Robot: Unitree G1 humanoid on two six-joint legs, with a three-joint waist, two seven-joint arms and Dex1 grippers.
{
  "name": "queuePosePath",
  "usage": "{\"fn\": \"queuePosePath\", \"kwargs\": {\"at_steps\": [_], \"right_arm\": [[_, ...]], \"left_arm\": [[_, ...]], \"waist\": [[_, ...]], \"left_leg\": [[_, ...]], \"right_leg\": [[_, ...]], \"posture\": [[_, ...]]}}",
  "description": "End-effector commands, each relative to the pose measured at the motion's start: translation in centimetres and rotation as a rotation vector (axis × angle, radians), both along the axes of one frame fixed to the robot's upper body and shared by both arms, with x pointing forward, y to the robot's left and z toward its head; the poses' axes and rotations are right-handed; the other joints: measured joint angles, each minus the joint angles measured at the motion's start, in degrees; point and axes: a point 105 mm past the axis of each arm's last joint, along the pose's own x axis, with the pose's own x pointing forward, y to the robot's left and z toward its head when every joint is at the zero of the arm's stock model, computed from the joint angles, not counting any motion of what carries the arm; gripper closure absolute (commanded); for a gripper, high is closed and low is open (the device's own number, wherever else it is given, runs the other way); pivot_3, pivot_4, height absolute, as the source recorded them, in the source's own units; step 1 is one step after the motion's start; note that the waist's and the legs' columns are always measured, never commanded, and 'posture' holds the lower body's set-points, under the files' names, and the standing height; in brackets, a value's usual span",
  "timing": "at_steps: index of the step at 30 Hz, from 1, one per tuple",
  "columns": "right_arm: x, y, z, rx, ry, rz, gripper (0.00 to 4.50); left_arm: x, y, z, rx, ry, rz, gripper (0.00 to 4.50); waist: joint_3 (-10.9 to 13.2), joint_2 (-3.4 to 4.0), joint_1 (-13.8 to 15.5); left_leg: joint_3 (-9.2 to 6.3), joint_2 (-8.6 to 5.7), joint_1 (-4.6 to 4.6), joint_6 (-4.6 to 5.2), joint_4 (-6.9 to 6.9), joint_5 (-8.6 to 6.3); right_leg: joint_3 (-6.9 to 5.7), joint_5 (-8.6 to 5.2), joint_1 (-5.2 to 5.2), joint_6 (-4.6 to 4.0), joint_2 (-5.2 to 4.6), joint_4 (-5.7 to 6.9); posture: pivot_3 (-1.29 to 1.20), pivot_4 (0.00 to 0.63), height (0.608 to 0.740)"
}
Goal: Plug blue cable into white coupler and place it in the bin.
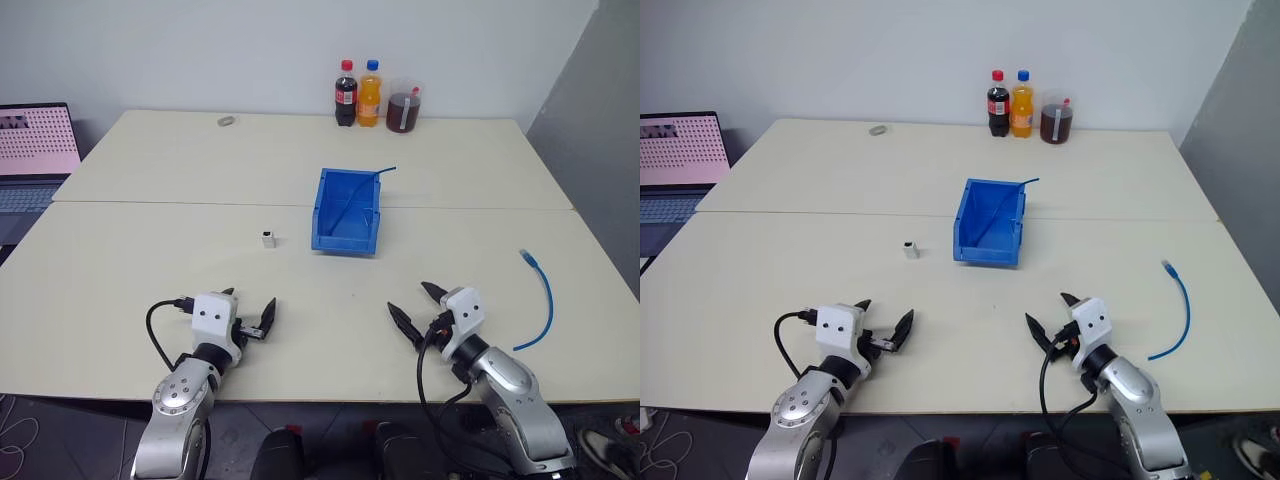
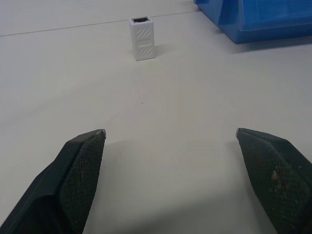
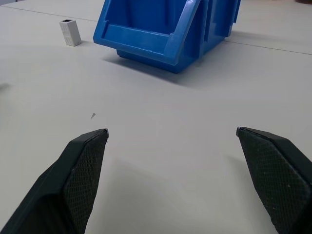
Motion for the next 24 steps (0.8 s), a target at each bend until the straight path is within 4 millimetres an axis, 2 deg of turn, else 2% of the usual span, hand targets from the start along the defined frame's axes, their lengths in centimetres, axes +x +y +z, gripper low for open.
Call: {"fn": "queuePosePath", "kwargs": {"at_steps": [1,9,18,24], "right_arm": [[0.2,0.0,0.8,0.006,-0.036,-0.004,0.02],[0.2,0.0,0.8,0.003,-0.034,-0.005,0.02],[0.2,0.1,0.7,-0.004,-0.035,0.001,0.02],[0.2,0.0,0.7,-0.005,-0.042,-0.013,0.02]], "left_arm": [[0.2,-0.7,1.5,-0.019,-0.063,-0.034,0.00],[0.1,-0.3,0.7,0.030,-0.040,-0.028,0.00],[-0.5,-0.5,0.9,-0.047,-0.048,-0.093,0.00],[-0.9,-1.0,1.5,-0.105,-0.049,-0.199,0.00]], "waist": [[0.0,0.00,0.0],[0.0,0.00,0.0],[0.0,0.00,0.0],[0.0,0.00,0.0]], "left_leg": [[0.00,0.00,0.00,0.00,0.00,0.00],[0.00,0.00,0.00,0.00,0.00,0.00],[0.00,0.00,0.00,0.00,0.00,0.00],[0.00,0.00,0.00,0.00,0.00,0.00]], "right_leg": [[0.00,0.00,0.00,0.00,0.00,0.00],[0.00,0.00,0.00,0.00,0.00,0.01],[0.00,0.00,0.00,0.00,0.00,0.01],[-0.01,0.00,0.00,0.00,0.00,0.01]], "posture": [[0.00,0.150,0.740],[0.00,0.150,0.740],[0.00,0.150,0.740],[0.00,0.150,0.740]]}}
